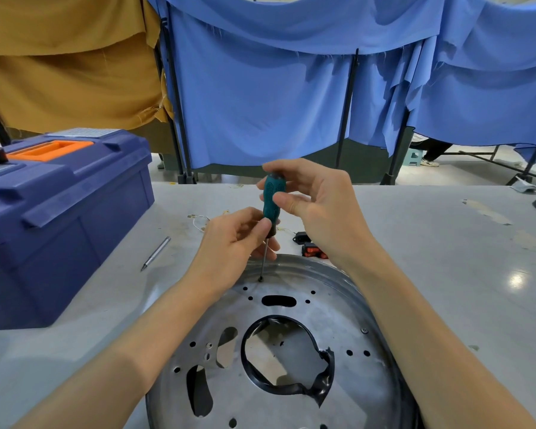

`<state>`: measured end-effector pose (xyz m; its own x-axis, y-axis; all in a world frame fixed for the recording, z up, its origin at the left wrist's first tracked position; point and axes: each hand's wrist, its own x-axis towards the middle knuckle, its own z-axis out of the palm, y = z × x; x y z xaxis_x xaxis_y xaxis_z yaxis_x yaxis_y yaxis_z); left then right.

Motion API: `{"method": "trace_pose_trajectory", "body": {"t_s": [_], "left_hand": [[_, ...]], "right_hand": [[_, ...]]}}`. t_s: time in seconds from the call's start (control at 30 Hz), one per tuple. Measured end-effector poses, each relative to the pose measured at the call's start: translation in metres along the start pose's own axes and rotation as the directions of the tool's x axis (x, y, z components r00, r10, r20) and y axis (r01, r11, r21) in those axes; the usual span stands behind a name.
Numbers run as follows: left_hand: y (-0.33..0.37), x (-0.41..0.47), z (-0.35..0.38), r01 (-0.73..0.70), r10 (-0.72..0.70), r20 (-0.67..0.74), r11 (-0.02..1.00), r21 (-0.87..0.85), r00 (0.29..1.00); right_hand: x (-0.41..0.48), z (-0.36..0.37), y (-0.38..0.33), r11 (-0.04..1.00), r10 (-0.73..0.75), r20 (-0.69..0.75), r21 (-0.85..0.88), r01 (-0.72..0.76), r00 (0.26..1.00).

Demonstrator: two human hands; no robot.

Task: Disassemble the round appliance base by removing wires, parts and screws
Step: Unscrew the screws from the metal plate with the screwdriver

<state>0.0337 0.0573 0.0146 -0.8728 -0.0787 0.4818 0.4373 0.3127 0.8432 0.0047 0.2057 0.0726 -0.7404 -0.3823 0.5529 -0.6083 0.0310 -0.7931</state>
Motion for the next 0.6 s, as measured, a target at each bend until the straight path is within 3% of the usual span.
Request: {"method": "trace_pose_trajectory", "body": {"t_s": [0.23,0.4,0.6], "left_hand": [[-0.0005,0.0011,-0.0001,0.004,-0.003,-0.028,0.999,0.035,1.000],[-0.0016,0.0003,0.0001,0.005,-0.005,0.008,1.000,0.029,1.000],[0.0003,0.0006,0.0007,0.023,-0.022,-0.023,0.999,0.039,1.000]], "right_hand": [[-0.0023,0.0017,-0.0011,0.998,-0.025,0.018,-0.054,0.026,1.000],[0.0000,-0.0006,-0.0003,0.998,-0.006,0.017,0.055,0.005,1.000],[-0.0020,0.0035,-0.0001,0.996,-0.027,0.011,-0.082,0.027,1.000]]}}
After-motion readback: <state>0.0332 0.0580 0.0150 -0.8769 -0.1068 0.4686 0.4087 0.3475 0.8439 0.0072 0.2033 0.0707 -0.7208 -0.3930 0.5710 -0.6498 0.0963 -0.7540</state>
